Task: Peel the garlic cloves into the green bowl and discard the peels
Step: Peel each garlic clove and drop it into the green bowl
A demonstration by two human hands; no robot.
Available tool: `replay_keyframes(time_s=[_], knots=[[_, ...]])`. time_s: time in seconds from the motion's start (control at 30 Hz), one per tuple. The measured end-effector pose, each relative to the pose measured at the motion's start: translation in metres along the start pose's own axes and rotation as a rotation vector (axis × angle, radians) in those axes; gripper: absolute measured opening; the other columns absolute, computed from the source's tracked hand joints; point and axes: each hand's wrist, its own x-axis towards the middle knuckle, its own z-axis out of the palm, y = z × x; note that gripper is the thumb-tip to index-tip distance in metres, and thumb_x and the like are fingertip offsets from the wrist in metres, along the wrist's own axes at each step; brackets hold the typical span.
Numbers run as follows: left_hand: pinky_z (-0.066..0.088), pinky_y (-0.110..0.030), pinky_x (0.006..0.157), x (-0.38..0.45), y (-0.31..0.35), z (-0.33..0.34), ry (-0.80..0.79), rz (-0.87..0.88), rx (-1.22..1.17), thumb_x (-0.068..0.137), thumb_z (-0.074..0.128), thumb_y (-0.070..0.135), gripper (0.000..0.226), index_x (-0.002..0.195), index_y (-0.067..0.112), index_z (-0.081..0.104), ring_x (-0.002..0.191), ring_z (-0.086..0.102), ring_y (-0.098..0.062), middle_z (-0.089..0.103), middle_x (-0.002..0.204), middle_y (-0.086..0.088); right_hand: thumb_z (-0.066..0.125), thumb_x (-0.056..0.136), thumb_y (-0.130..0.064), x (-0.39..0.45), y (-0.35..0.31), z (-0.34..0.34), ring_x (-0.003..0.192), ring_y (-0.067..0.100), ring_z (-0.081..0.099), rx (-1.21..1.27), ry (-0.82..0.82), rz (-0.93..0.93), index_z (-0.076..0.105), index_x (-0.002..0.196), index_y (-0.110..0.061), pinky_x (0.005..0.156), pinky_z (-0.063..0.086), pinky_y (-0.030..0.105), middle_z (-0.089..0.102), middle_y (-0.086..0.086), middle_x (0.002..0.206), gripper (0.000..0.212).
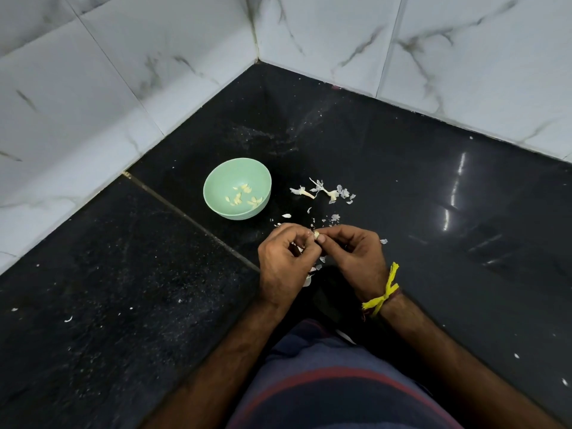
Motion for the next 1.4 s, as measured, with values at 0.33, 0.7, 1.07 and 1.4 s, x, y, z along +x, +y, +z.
replay_keyframes(time_s=[0.33,0.7,1.07,1.4], knots=[[0.047,-0.016,0.07,-0.003,0.005,-0.002,-0.025,-0.123,-0.016,0.079,0.074,0.009,0.011,0.075,0.015,0.066,0.074,0.061,-0.01,0.063,0.077,0.007,0.066,0.089,-0.001,-0.001,0.0,0.001,0.087,0.033,0.072,0.238,-0.045,0.098,0.071,0.104,0.007,0.076,0.058,0.034,0.074,0.021,0.094,0.018],[0.052,-0.022,0.074,-0.002,0.007,0.0,-0.055,-0.205,-0.044,0.077,0.07,0.021,0.006,0.079,0.015,0.069,0.077,0.063,-0.009,0.067,0.081,0.003,0.063,0.093,-0.004,0.0,0.004,0.0,0.09,0.024,0.072,0.088,-0.027,0.035,0.073,0.104,-0.001,0.082,0.056,0.036,0.076,0.011,0.095,0.016],[0.046,-0.027,0.061,-0.005,0.005,0.003,-0.084,-0.39,-0.204,0.08,0.067,0.024,0.015,0.074,0.011,0.069,0.06,0.051,-0.005,0.061,0.063,0.009,0.068,0.088,0.0,-0.002,0.002,0.004,0.084,0.025,0.073,0.029,0.068,0.031,0.074,0.098,-0.004,0.082,0.06,0.044,0.076,0.008,0.088,0.012],[0.058,-0.051,0.075,-0.007,-0.004,0.007,-0.107,-0.518,-0.322,0.074,0.07,0.034,0.024,0.079,0.01,0.072,0.071,0.06,-0.021,0.071,0.08,-0.023,0.075,0.084,-0.005,-0.002,0.001,0.004,0.079,0.03,0.072,-0.015,0.094,0.05,0.074,0.089,-0.01,0.078,0.06,0.05,0.074,0.008,0.08,0.007]])
